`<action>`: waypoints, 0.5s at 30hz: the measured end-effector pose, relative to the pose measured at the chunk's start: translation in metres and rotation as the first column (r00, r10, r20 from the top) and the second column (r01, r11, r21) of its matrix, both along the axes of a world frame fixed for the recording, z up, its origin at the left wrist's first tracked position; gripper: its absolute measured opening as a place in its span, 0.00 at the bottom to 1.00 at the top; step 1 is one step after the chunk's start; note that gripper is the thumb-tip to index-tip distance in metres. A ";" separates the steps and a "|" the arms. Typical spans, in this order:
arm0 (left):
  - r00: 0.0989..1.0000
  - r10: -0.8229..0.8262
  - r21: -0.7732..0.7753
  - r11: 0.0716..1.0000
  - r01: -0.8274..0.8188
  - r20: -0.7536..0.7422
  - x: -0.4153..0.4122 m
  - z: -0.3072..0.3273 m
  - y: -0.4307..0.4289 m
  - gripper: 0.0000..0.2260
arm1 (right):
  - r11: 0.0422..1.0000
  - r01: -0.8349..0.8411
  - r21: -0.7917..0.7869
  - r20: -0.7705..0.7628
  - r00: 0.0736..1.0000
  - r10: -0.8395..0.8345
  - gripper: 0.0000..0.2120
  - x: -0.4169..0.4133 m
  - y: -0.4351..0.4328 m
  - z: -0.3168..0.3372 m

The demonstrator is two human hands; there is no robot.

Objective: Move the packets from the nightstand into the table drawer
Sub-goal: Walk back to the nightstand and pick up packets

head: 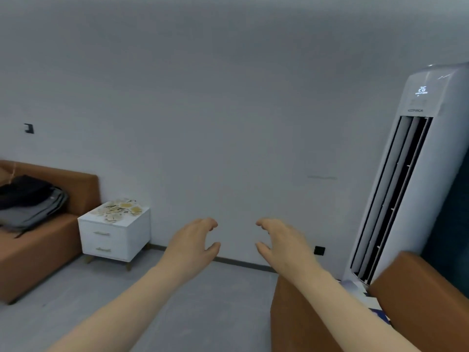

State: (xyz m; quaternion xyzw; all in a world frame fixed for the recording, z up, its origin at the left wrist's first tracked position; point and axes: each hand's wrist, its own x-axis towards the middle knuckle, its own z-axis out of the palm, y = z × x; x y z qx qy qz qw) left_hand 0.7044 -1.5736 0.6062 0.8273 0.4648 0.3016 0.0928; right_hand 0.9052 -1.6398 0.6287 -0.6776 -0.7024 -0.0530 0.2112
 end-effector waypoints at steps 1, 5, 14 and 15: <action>1.000 0.010 0.011 1.000 -0.010 0.000 0.000 0.000 0.020 0.18 | 1.000 -0.006 0.000 0.004 1.000 0.006 0.22 0.001 0.021 -0.001; 0.999 0.025 0.009 1.000 -0.025 -0.027 -0.001 0.005 0.094 0.19 | 1.000 -0.004 -0.015 0.009 1.000 0.004 0.22 0.004 0.099 0.000; 0.997 0.070 -0.022 0.997 -0.071 -0.041 0.014 0.002 0.238 0.19 | 0.999 -0.044 -0.026 0.035 0.998 0.045 0.22 0.026 0.259 -0.003; 0.996 0.082 -0.017 0.996 -0.083 -0.040 0.016 0.001 0.255 0.19 | 0.998 -0.058 -0.017 0.037 0.998 0.058 0.21 0.029 0.278 -0.004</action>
